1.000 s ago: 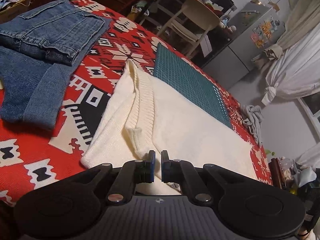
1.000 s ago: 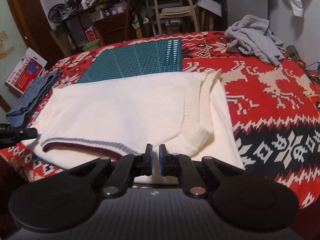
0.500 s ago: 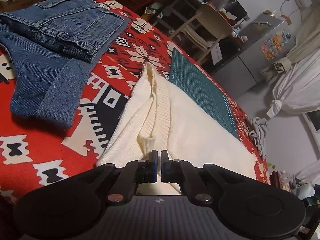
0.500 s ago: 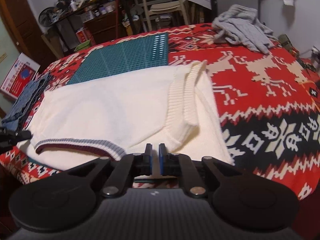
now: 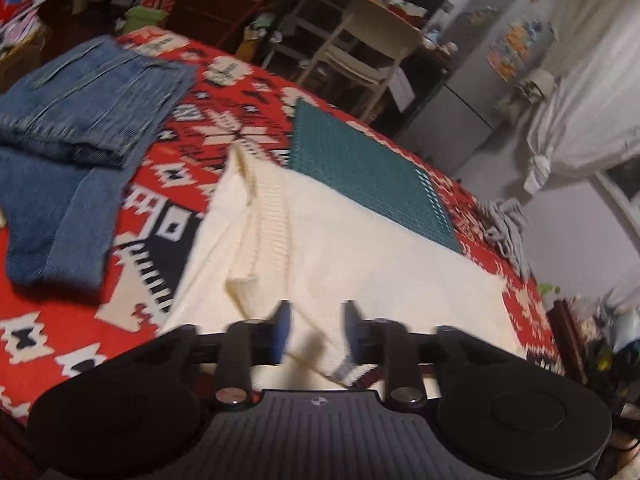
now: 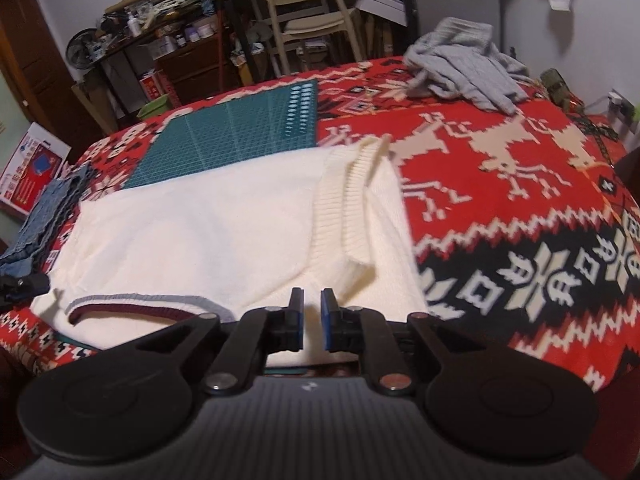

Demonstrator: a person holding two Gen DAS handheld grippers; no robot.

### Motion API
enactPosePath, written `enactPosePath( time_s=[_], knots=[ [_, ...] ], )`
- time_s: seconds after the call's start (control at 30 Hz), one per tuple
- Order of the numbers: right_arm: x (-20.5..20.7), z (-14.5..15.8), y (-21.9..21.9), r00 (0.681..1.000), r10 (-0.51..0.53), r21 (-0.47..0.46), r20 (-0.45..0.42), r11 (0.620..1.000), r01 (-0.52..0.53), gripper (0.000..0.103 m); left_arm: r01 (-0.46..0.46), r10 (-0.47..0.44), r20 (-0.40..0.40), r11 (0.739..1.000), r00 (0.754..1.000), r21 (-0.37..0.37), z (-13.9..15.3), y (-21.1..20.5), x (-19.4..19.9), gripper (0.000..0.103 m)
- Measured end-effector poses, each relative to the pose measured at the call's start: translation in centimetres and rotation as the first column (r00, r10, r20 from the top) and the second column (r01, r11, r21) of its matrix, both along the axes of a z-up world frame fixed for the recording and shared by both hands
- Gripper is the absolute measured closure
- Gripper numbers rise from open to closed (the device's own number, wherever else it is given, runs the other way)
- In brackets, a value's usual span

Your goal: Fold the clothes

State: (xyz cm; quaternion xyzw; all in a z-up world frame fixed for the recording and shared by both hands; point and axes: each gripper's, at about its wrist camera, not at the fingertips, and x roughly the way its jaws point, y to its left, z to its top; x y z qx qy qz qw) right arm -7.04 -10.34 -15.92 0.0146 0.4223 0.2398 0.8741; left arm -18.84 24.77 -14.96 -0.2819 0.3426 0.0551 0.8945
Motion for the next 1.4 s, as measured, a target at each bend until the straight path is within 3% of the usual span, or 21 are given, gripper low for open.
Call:
enactPosePath(
  time_s=[0.07, 0.13, 0.2, 0.3, 0.47, 0.7, 0.83, 0.93, 1.03, 1.2, 1.27, 1.33, 1.4],
  knots=[
    [-0.4, 0.4, 0.9, 1.000, 0.015, -0.013, 0.020, 1.000, -0.015, 0.069, 0.033, -0.033, -0.004, 0.999, 0.999, 0.041, 0.3, -0.9, 0.5, 0.062],
    [-0.7, 0.7, 1.8, 0.999, 0.025, -0.030, 0.041, 0.999, -0.024, 0.058, 0.052, -0.051, -0.012, 0.996, 0.999, 0.078, 0.6, -1.8, 0.9, 0.048],
    [-0.9, 1.0, 2.4, 0.998, 0.035, -0.041, 0.053, 0.999, -0.033, 0.039, 0.064, -0.062, -0.017, 0.991, 0.998, 0.116, 0.9, -2.5, 1.3, 0.041],
    [-1.2, 1.5, 3.1, 0.996, 0.039, -0.057, 0.084, 0.998, -0.035, 0.018, 0.072, -0.069, -0.024, 0.978, 0.997, 0.193, 1.3, -3.7, 1.6, 0.033],
    [-1.3, 2.1, 3.9, 0.991, 0.055, -0.099, 0.119, 0.994, -0.043, 0.001, 0.086, -0.076, -0.043, 0.952, 0.996, 0.295, 1.4, -5.0, 2.1, 0.028],
    [-1.3, 2.5, 5.2, 0.991, 0.029, -0.171, 0.132, 0.985, -0.006, 0.001, 0.061, -0.024, -0.092, 0.901, 0.995, 0.429, 1.2, -5.9, 2.8, 0.025],
    [-1.7, 2.8, 6.1, 0.980, 0.023, -0.261, 0.197, 0.965, 0.030, 0.001, 0.044, 0.004, -0.101, 0.883, 0.995, 0.467, 1.1, -5.8, 2.9, 0.018],
    [-2.4, 3.3, 6.7, 0.970, 0.078, -0.281, 0.230, 0.960, -0.010, 0.001, 0.041, -0.001, -0.086, 0.878, 0.996, 0.477, 1.3, -5.8, 2.6, 0.014],
    [-3.0, 3.7, 7.2, 0.963, 0.121, -0.271, 0.239, 0.961, -0.054, 0.001, 0.030, -0.004, -0.055, 0.878, 0.998, 0.478, 1.5, -5.5, 2.2, 0.010],
    [-2.6, 3.4, 7.9, 0.975, 0.125, -0.277, 0.183, 0.958, -0.071, 0.001, -0.023, 0.026, -0.002, 0.914, 1.000, 0.406, 1.1, -4.5, 2.2, 0.013],
    [-2.3, 2.9, 8.0, 0.976, 0.120, -0.294, 0.181, 0.954, -0.063, 0.001, -0.011, 0.029, -0.041, 0.925, 0.999, 0.379, 0.6, -4.0, 2.9, 0.020],
    [-2.3, 2.4, 8.2, 0.974, 0.114, -0.315, 0.198, 0.948, -0.047, 0.001, -0.023, 0.047, -0.061, 0.937, 0.997, 0.349, 0.3, -3.0, 3.0, 0.035],
    [-2.4, 2.1, 8.2, 0.970, 0.125, -0.328, 0.208, 0.943, -0.051, 0.001, -0.067, 0.088, -0.052, 0.945, 0.995, 0.319, 0.2, -1.7, 2.8, 0.037]
  ],
)
